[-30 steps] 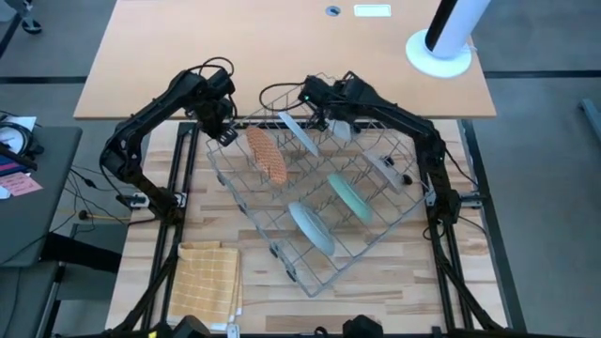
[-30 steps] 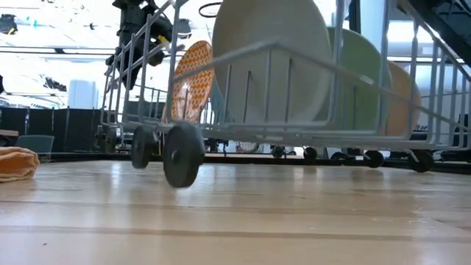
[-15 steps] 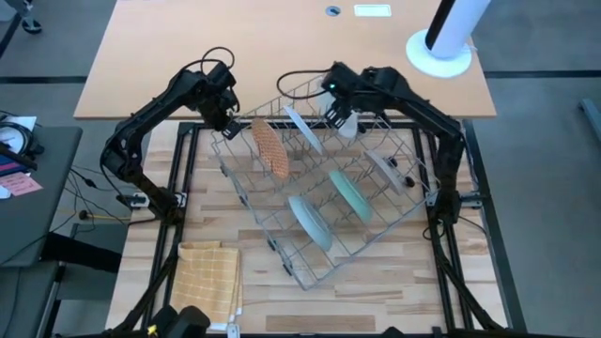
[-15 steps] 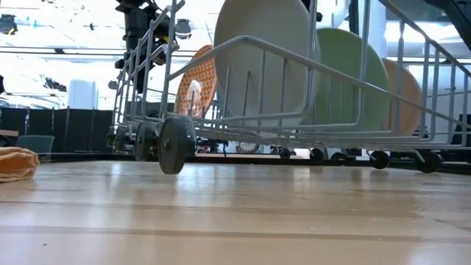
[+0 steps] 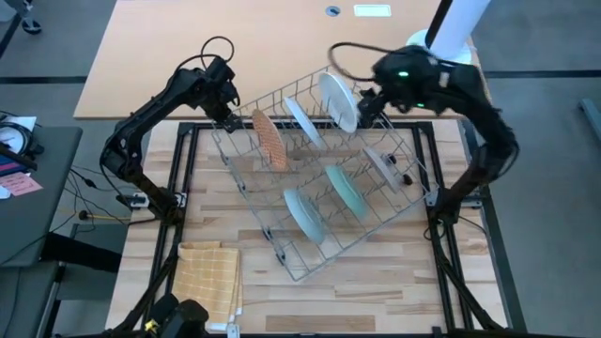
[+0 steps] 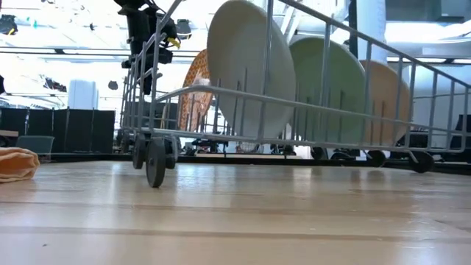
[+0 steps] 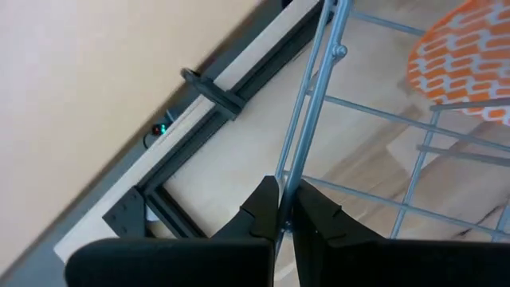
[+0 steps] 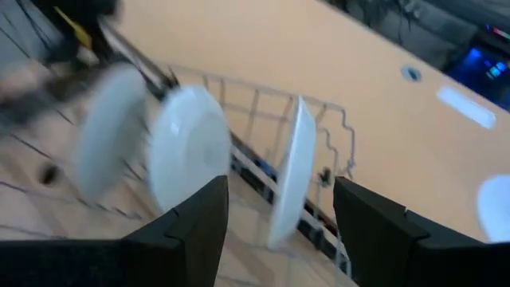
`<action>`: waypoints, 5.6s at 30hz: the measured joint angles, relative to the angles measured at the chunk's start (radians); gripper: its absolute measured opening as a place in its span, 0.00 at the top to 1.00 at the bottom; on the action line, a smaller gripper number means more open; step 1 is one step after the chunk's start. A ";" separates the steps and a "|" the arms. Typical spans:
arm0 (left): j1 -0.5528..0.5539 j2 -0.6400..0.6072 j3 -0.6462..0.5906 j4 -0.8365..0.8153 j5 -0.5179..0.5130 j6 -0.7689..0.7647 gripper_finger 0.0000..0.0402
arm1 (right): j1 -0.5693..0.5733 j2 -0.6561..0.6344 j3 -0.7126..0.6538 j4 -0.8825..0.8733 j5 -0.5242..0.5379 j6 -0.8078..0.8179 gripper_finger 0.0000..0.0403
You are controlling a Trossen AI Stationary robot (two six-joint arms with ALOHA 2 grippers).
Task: Sort dishes
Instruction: Adjust the dish rack, then return to Home Position
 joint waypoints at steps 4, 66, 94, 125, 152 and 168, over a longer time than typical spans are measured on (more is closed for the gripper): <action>0.004 0.040 0.000 -0.026 0.002 -0.011 0.99 | 0.048 -0.067 0.000 0.057 0.000 0.064 0.44; -0.481 -0.270 0.241 -0.042 0.528 -0.423 0.59 | 0.085 -0.174 -0.001 -0.156 -0.396 -0.136 0.60; -1.425 0.268 0.239 0.182 -0.027 -1.186 0.83 | 0.015 -0.219 -0.001 -0.161 -0.530 -0.339 0.60; -1.193 0.261 0.142 -0.371 -0.108 -0.972 0.96 | 0.016 -0.343 0.000 -0.161 -0.569 -0.241 0.60; -1.148 0.054 0.144 -0.380 0.002 -1.042 0.96 | 0.016 -0.462 -0.170 -0.161 -0.576 -0.248 0.61; -1.029 -0.211 0.144 -0.064 -0.282 -0.921 0.96 | 0.016 -0.465 -0.170 -0.151 -0.739 -0.236 0.73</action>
